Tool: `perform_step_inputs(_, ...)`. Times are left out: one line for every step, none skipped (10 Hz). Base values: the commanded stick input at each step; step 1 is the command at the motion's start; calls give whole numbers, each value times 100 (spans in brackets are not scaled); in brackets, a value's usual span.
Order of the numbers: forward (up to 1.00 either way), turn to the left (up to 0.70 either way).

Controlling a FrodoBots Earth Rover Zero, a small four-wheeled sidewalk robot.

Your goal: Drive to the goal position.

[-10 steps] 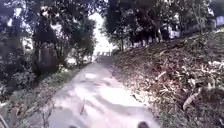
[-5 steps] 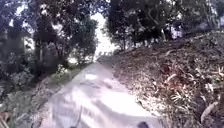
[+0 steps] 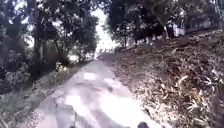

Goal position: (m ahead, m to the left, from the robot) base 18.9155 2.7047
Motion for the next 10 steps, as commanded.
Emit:
perform_step_inputs(50,0)
perform_step_inputs(50,0)
perform_step_inputs(50,0)
perform_step_inputs(50,0)
perform_step_inputs(50,0)
perform_step_inputs(50,0)
perform_step_inputs(50,0)
perform_step_inputs(50,0)
perform_step_inputs(50,0)
perform_step_inputs(50,0)
